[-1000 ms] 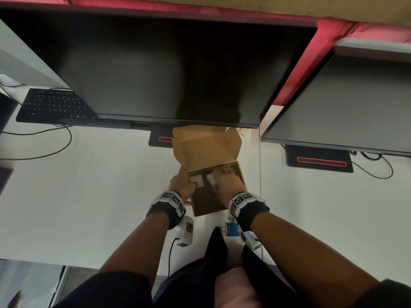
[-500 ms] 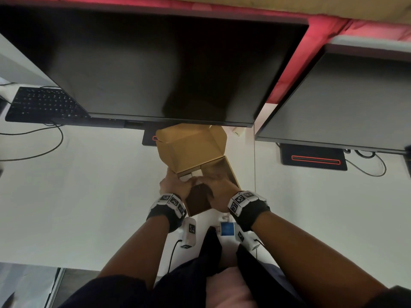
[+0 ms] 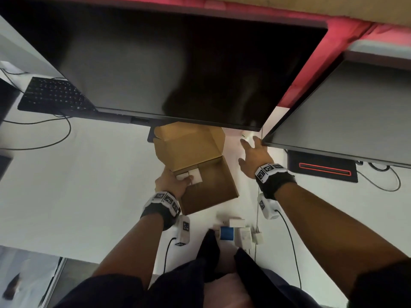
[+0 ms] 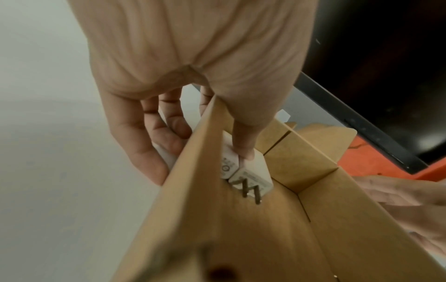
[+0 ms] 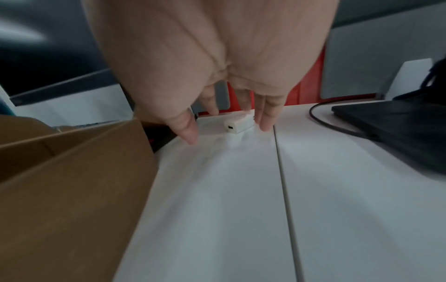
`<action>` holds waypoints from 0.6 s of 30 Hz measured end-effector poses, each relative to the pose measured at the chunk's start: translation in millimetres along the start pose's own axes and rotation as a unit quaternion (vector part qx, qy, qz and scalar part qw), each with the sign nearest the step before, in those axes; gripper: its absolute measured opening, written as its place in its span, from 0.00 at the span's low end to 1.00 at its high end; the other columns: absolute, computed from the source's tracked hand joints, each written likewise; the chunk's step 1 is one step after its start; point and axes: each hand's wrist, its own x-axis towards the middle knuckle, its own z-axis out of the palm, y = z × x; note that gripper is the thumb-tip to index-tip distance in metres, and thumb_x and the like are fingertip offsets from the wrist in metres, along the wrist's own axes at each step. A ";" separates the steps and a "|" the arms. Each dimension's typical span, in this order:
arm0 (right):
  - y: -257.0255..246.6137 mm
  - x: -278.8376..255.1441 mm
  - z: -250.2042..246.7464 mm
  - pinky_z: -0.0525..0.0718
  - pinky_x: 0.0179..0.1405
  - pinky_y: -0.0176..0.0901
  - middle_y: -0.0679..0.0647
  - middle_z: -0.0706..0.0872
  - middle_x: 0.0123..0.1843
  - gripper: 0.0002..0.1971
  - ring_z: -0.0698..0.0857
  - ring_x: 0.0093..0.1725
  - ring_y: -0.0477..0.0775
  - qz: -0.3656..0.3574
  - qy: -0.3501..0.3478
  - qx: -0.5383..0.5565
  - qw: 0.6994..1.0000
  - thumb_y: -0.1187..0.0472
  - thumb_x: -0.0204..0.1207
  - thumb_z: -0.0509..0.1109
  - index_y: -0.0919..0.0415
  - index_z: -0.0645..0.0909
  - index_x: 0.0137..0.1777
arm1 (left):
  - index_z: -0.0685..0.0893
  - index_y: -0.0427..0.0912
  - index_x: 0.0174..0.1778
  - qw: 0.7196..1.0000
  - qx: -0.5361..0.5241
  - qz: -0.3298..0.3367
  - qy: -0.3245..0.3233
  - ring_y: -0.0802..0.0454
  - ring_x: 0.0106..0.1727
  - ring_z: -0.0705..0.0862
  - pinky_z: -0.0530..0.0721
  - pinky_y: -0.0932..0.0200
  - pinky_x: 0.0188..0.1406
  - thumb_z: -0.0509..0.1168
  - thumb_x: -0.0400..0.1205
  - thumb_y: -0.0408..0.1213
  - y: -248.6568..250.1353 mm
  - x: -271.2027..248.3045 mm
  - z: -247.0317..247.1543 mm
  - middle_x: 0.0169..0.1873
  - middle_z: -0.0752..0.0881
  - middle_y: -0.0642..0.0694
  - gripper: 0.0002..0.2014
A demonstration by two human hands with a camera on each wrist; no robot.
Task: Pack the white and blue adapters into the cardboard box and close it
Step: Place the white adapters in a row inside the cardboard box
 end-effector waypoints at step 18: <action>-2.2 40.9 31.7 0.63 0.81 0.71 0.60 0.56 0.87 0.28 0.56 0.84 0.74 -0.029 0.077 -0.011 0.997 0.50 0.85 0.61 0.56 0.63 0.83 | 0.76 0.54 0.75 1.000 -0.002 -0.017 0.002 0.35 0.67 0.86 0.78 0.53 0.54 0.76 0.77 0.55 4.4 0.2 0.5 0.66 0.90 0.46 0.31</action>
